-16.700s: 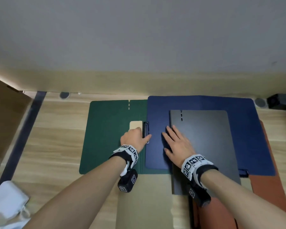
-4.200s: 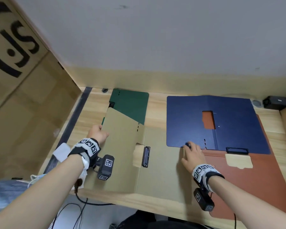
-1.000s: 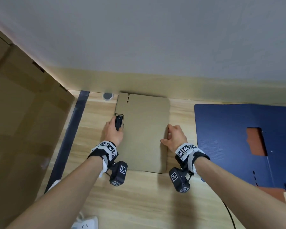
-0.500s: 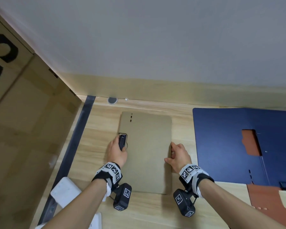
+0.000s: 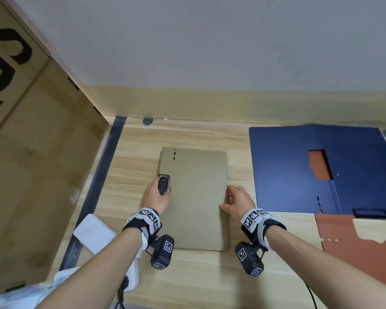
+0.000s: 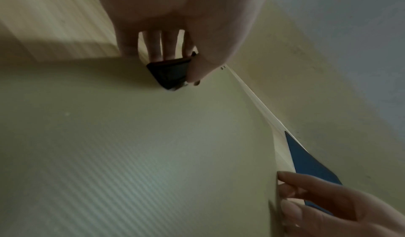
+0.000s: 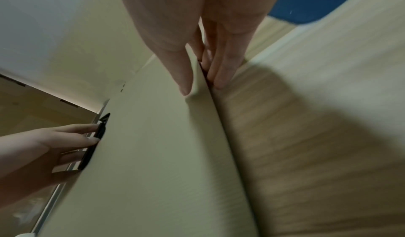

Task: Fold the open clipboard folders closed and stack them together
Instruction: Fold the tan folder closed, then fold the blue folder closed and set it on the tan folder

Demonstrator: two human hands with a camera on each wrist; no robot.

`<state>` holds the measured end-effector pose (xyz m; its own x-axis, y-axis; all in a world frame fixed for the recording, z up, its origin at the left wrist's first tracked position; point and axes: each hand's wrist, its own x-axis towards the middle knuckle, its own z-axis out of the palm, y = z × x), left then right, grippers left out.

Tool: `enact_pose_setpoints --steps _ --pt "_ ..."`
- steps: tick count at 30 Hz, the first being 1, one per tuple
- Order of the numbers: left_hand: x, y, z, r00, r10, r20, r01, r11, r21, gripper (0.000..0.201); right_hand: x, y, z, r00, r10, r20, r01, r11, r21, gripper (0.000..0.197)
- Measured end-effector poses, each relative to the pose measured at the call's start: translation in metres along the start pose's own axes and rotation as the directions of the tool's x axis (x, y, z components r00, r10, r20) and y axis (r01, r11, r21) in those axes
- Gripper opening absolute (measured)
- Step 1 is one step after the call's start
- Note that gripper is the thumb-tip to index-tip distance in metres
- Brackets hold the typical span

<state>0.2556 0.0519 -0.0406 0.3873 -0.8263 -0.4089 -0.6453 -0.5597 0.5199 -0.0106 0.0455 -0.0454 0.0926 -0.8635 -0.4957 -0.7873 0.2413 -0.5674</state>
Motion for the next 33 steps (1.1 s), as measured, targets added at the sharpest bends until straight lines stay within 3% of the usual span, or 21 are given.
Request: enact_pose_setpoints --steps 3,6,12,17,24,28,33 --pt "-0.006 0.02 -0.005 1.0 -0.007 -0.028 0.009 0.999 0.054 0.062 -0.012 0.01 -0.022 1.0 0.02 -0.022 -0.018 0.997 0.07 0.059" --pt "-0.015 0.052 0.001 0.997 0.059 -0.054 -0.055 0.995 0.08 0.064 -0.03 0.03 -0.056 0.997 0.074 -0.036 -0.072 0.996 0.057 0.045" --pt "-0.026 0.126 0.039 0.975 0.201 0.094 -0.208 0.975 0.079 0.065 -0.073 0.089 -0.122 0.967 0.216 -0.135 -0.212 0.976 0.045 0.03" --pt "-0.057 0.182 0.085 0.912 0.318 0.258 -0.348 0.935 0.075 0.062 -0.104 0.145 -0.157 0.926 0.328 -0.184 -0.307 0.942 0.136 0.021" --pt "-0.099 0.218 0.159 0.742 0.429 0.515 -0.58 0.796 0.172 0.062 -0.121 0.22 -0.191 0.918 0.346 -0.193 -0.337 0.938 0.082 0.021" --pt "-0.113 0.24 0.198 0.716 0.421 0.557 -0.623 0.745 0.238 0.066 -0.112 0.253 -0.216 0.912 0.354 -0.207 -0.343 0.935 0.086 0.017" --pt "-0.121 0.262 0.236 0.698 0.384 0.604 -0.682 0.612 0.4 0.086 -0.087 0.292 -0.242 0.954 0.215 -0.209 -0.234 0.97 -0.068 0.037"
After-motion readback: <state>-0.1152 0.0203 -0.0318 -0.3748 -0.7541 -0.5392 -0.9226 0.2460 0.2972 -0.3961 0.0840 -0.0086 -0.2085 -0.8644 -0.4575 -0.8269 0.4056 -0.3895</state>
